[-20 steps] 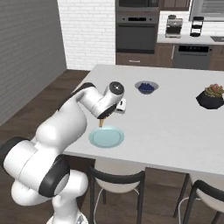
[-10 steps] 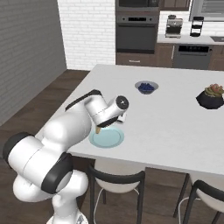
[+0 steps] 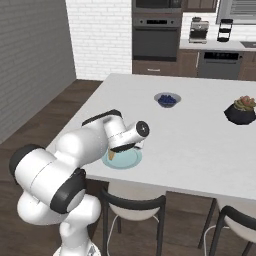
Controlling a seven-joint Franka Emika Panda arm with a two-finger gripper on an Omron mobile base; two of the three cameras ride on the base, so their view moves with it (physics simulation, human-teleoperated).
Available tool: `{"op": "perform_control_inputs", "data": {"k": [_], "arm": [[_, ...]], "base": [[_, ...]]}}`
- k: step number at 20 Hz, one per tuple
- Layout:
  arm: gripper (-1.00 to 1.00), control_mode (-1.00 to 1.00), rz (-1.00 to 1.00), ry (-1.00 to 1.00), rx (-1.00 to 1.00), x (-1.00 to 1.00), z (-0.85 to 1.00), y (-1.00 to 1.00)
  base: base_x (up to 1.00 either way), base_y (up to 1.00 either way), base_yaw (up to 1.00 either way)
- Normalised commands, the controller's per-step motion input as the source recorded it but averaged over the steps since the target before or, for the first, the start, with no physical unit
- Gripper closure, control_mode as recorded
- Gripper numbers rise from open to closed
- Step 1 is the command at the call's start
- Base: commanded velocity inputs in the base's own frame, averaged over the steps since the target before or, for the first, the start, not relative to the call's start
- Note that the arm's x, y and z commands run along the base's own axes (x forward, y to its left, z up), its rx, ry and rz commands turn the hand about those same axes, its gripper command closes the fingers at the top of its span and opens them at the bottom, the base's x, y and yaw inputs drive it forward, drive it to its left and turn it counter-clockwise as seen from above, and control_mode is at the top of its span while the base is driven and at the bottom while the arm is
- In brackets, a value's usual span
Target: Start the toaster. Once the lever pops up, take the bread to the plate on the dining counter.
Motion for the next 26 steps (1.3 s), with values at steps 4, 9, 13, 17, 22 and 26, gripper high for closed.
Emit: {"op": "perform_control_inputs", "data": {"k": [4,9,13,17,22,26], "arm": [[1.0,-1.0,0.0,0.0,0.0,0.0,-0.06,0.0],[1.0,-1.0,0.0,0.0,0.0,0.0,-0.1,0.0],[1.0,-1.0,0.0,0.0,0.0,0.0,-0.18,0.0],[1.0,-1.0,0.0,0.0,0.0,0.0,-0.14,0.0],[1.0,-1.0,0.0,-0.01,0.0,0.0,-0.07,0.0],[1.0,-1.0,0.0,-0.06,0.0,0.06,-0.1,0.0]], "base": [[0.0,0.0,0.0],[0.0,0.0,0.0],[0.0,0.0,0.0],[0.0,0.0,0.0],[0.0,0.0,0.0],[0.0,0.0,0.0]]}}
